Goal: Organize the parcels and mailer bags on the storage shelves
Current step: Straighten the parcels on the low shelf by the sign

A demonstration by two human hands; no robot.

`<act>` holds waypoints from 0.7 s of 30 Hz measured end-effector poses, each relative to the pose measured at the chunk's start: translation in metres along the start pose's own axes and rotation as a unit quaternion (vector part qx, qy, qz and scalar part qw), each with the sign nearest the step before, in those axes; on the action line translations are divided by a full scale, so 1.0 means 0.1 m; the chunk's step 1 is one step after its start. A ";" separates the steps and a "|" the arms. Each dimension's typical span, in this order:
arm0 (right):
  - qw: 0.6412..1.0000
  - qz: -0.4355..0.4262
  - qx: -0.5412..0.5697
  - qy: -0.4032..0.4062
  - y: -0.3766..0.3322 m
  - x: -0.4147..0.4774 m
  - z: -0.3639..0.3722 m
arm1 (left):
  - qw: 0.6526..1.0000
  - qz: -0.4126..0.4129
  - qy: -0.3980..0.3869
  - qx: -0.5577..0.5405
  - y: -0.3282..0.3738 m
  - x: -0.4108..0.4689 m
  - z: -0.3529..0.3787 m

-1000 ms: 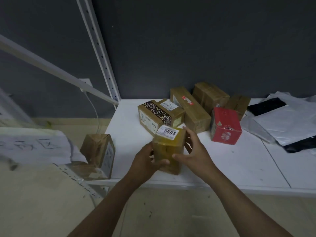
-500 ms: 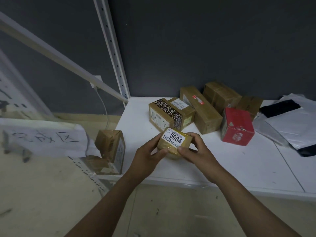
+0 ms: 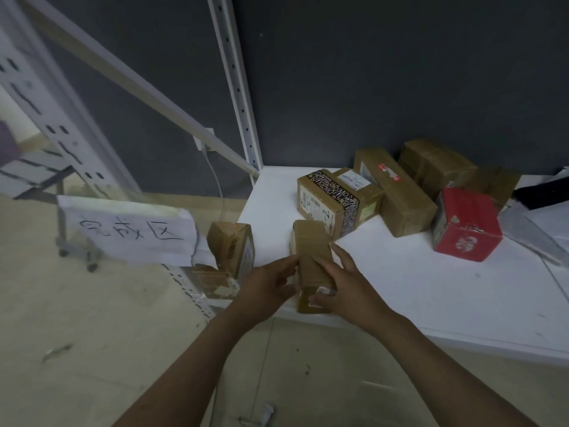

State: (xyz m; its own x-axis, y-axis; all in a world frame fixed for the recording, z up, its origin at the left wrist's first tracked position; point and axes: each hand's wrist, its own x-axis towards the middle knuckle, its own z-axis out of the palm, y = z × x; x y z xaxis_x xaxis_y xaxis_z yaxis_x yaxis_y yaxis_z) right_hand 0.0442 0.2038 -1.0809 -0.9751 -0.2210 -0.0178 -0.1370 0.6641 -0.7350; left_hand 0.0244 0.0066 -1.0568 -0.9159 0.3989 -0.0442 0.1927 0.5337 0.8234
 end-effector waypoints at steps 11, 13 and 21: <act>0.995 -0.049 -0.056 -0.073 -0.07 0.19 0.18 | 0.915 0.079 0.082 0.387 -0.29 -0.24 -0.49; 0.994 -0.047 -0.064 -0.080 -0.13 0.24 0.22 | 0.931 0.024 0.070 0.358 -0.37 -0.29 -0.56; 0.989 -0.057 -0.109 -0.087 -0.45 0.41 0.40 | 0.946 -0.001 0.048 0.321 -0.51 -0.31 -0.73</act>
State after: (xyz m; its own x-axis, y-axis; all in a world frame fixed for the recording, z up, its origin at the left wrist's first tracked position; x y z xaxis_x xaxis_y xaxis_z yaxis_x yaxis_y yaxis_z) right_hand 0.0176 0.1362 -1.0755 -0.9089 -0.4105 -0.0726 -0.2978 0.7612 -0.5761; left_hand 0.0172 -0.0878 -1.0558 -0.9386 0.3435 0.0322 0.3362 0.8900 0.3079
